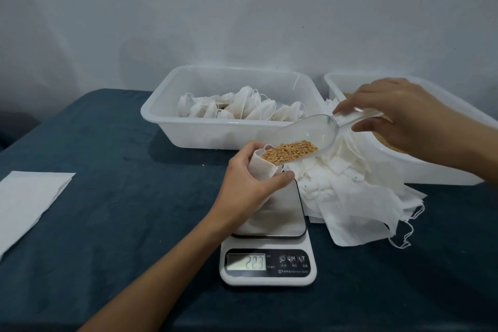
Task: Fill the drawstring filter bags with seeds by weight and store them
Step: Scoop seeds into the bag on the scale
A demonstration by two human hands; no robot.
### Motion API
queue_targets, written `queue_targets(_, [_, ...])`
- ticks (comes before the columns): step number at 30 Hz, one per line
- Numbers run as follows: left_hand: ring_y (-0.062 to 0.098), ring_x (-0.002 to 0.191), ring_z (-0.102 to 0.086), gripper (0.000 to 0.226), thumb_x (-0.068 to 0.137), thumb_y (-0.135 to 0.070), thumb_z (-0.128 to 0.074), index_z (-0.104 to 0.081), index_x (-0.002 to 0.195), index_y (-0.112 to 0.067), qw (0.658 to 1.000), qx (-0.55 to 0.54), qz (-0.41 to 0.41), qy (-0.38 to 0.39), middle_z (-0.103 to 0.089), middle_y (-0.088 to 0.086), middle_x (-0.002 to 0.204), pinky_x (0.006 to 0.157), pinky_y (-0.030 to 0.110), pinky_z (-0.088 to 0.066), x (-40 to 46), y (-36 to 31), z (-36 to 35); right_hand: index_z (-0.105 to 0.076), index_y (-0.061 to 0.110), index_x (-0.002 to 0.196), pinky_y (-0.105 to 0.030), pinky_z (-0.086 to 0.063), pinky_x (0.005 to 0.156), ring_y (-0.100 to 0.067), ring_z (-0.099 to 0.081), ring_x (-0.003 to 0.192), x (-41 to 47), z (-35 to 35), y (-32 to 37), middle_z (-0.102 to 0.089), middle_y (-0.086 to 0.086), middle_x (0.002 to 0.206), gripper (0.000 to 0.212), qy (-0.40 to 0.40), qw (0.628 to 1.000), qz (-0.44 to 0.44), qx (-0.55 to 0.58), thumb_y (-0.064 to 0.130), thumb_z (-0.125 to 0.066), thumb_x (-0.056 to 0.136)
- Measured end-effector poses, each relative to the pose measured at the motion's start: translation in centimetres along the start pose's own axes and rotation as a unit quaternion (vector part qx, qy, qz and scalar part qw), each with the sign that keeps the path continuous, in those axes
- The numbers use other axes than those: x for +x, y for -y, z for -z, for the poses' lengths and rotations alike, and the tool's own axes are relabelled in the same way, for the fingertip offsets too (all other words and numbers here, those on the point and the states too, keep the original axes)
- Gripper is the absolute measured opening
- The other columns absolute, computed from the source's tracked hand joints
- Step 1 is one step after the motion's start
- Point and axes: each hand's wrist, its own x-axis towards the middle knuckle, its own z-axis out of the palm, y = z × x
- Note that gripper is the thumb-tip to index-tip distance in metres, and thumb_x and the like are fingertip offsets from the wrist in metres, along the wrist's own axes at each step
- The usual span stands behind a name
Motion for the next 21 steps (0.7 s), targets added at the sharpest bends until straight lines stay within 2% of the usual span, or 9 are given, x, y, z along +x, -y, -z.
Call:
queue_targets(2, [0.015,0.092,-0.073,0.059,0.061,-0.046,-0.088,-0.062,0.113,-0.033,1.000,0.001,0.008,-0.002,-0.076,-0.002,0.105,0.084,0.038,-0.062,0.0,0.1,0.0,-0.071,0.019,0.116,-0.025,-0.029,0.092,-0.007,-0.049,0.091,-0.2,-0.3,-0.1,-0.056,0.023,0.097,0.034,0.012,1.000,-0.020,0.018,0.005,-0.075,0.085])
queue_targets(4, [0.015,0.088,-0.072,0.055,0.065,-0.041,-0.089,-0.061,0.111,-0.030,1.000,0.005,0.012,0.001,-0.076,0.000,0.102,0.082,0.041,-0.062,0.0,0.1,0.0,-0.069,0.024,0.118,-0.029,-0.034,0.090,-0.015,-0.054,0.097,-0.5,-0.5,-0.1,-0.061,0.020,0.102,0.033,0.024,0.999,-0.037,0.027,0.010,-0.073,0.088])
queue_targets(9, [0.017,0.088,-0.071,0.048,0.069,-0.035,-0.089,-0.058,0.106,-0.033,1.000,0.004,0.009,0.005,-0.075,0.003,0.105,0.070,0.029,-0.057,0.0,0.0,0.0,-0.069,0.025,0.118,-0.031,-0.038,0.088,-0.014,-0.055,0.099,-0.6,-0.5,0.2,-0.063,0.018,0.105,0.033,0.023,0.998,-0.043,0.035,0.011,-0.073,0.089])
queue_targets(12, [0.012,0.086,-0.072,0.050,0.069,-0.031,-0.089,-0.059,0.108,-0.032,1.000,-0.003,-0.001,0.004,-0.075,-0.001,0.107,0.070,0.024,-0.056,0.0,-0.1,0.0,-0.069,0.024,0.118,-0.031,-0.039,0.087,-0.014,-0.056,0.098,-0.7,-0.5,0.2,-0.062,0.018,0.102,0.033,0.020,0.998,-0.045,0.033,0.010,-0.073,0.088])
queue_targets(14, [0.010,0.088,-0.073,0.050,0.070,-0.028,-0.090,-0.061,0.111,-0.030,1.000,-0.014,-0.010,0.003,-0.074,-0.002,0.112,0.070,0.023,-0.057,0.0,-0.2,0.0,-0.068,0.025,0.118,-0.027,-0.039,0.084,-0.010,-0.055,0.096,-0.8,-0.5,0.0,-0.059,0.024,0.099,0.033,0.023,0.998,-0.049,0.035,0.011,-0.072,0.089])
queue_targets(17, [0.009,0.098,-0.073,0.050,0.072,-0.025,-0.090,-0.063,0.113,-0.030,1.000,-0.010,-0.025,0.001,-0.071,-0.006,0.120,0.080,0.025,-0.059,0.0,-0.1,0.1,-0.066,0.030,0.119,-0.015,-0.037,0.083,0.001,-0.053,0.095,-1.1,-0.6,0.0,-0.056,0.034,0.099,0.035,0.026,0.997,-0.057,0.040,0.013,-0.072,0.089])
queue_targets(21, [0.009,0.103,-0.072,0.051,0.071,-0.026,-0.090,-0.065,0.115,-0.032,0.999,-0.011,-0.030,0.002,-0.069,-0.011,0.121,0.090,0.034,-0.060,0.0,-0.2,0.2,-0.067,0.029,0.120,-0.007,-0.035,0.083,0.013,-0.052,0.094,-1.1,-0.6,0.2,-0.056,0.035,0.100,0.036,0.021,0.997,-0.062,0.047,0.014,-0.072,0.088])
